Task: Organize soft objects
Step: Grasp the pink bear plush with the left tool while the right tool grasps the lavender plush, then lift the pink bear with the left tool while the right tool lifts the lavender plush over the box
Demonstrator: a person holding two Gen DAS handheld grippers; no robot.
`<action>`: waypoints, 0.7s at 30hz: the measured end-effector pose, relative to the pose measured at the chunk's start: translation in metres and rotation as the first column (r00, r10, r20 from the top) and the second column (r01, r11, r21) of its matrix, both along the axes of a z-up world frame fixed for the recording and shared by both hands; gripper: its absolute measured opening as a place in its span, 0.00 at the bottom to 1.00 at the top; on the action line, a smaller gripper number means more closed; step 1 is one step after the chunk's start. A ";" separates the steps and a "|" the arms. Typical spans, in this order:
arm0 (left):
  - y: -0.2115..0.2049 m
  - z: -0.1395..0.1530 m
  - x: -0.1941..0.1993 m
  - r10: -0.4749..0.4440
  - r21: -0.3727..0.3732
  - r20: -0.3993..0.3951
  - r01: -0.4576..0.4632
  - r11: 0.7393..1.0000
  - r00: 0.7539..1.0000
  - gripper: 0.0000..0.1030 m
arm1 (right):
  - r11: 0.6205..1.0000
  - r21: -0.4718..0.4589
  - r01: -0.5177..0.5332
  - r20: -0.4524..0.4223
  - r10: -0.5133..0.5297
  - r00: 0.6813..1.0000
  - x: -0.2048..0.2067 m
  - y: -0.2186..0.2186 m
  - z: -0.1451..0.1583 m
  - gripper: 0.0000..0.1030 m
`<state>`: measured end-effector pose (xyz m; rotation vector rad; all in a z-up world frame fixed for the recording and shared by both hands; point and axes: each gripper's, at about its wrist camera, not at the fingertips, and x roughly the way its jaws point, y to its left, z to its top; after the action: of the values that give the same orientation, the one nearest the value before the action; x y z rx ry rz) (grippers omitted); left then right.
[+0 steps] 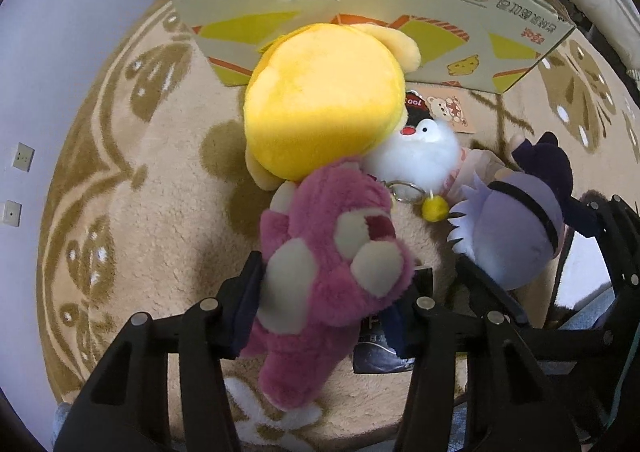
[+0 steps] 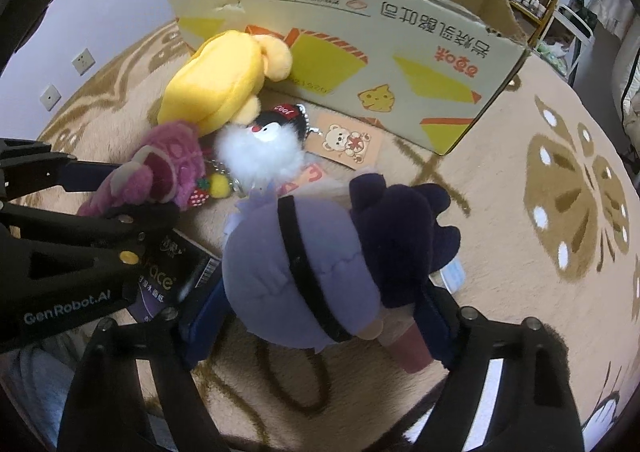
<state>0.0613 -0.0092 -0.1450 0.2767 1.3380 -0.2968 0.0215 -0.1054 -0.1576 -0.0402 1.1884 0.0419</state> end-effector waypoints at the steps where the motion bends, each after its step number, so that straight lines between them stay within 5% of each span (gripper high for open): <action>1: 0.001 0.002 0.000 0.003 -0.002 0.004 -0.003 1.000 1.000 0.49 | 1.000 0.000 0.002 0.005 -0.002 1.000 0.001 0.002 0.005 0.84; 21: 0.018 0.033 -0.002 0.091 -0.056 0.054 -0.088 0.995 0.994 0.37 | 0.996 0.073 0.049 0.107 -0.057 0.993 -0.009 -0.024 0.038 0.84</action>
<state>0.0595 0.0087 -0.1118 0.1784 1.2807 -0.2475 0.0129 -0.1294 -0.1198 0.0499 1.0779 0.0342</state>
